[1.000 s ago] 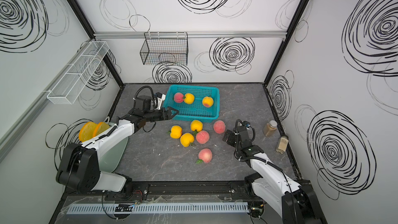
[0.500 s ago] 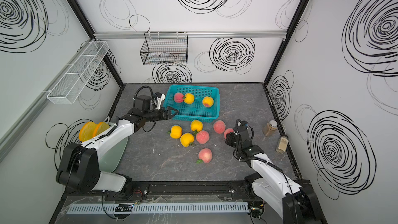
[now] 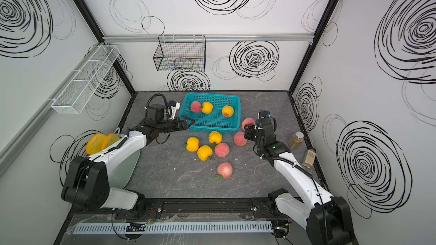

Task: Put the peaches into the basket
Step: Pick up the peach from the center of the board, then place the peach in the basket.

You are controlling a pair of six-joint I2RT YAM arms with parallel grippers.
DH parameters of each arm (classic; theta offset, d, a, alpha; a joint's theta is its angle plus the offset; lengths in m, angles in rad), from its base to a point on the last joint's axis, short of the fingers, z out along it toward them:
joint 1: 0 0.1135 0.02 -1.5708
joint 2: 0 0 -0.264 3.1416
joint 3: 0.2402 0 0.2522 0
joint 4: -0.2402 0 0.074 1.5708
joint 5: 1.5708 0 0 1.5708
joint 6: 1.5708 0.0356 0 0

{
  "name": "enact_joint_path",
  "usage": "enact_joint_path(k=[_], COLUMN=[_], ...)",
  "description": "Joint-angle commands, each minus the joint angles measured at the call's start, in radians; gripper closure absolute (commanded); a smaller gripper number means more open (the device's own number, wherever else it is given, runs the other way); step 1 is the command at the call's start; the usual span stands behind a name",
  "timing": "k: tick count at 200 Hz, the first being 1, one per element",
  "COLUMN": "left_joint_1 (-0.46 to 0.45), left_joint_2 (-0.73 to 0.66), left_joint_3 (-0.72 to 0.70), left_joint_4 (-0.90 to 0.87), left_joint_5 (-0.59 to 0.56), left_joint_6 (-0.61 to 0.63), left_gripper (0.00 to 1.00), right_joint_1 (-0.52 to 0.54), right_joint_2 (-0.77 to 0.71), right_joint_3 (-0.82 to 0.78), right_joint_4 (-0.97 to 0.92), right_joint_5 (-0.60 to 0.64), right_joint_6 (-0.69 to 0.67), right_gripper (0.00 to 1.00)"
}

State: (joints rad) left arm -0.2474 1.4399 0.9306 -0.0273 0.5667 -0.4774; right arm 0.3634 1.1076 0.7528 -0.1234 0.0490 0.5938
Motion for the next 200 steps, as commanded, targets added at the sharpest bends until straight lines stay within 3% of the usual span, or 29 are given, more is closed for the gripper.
enact_joint_path(k=[1, 118, 200], left_joint_1=[0.017, 0.036, 0.041], left_joint_2=[-0.011, 0.016, 0.036], left_joint_3=[-0.003, 0.016, 0.030], left_joint_4=[0.040, 0.017, -0.005], left_joint_5=[0.019, 0.041, 0.059], left_joint_6=[-0.009, -0.004, -0.002], left_gripper=[0.15, 0.15, 0.15], right_joint_1=[0.012, 0.090, 0.084], right_joint_2=[0.109, 0.773, 1.028], right_joint_3=[0.104, 0.661, 0.920], right_joint_4=[0.047, 0.066, -0.008], right_joint_5=[-0.061, -0.207, -0.201], right_joint_6=[-0.060, -0.167, -0.209], right_gripper=[0.89, 0.83, 0.82])
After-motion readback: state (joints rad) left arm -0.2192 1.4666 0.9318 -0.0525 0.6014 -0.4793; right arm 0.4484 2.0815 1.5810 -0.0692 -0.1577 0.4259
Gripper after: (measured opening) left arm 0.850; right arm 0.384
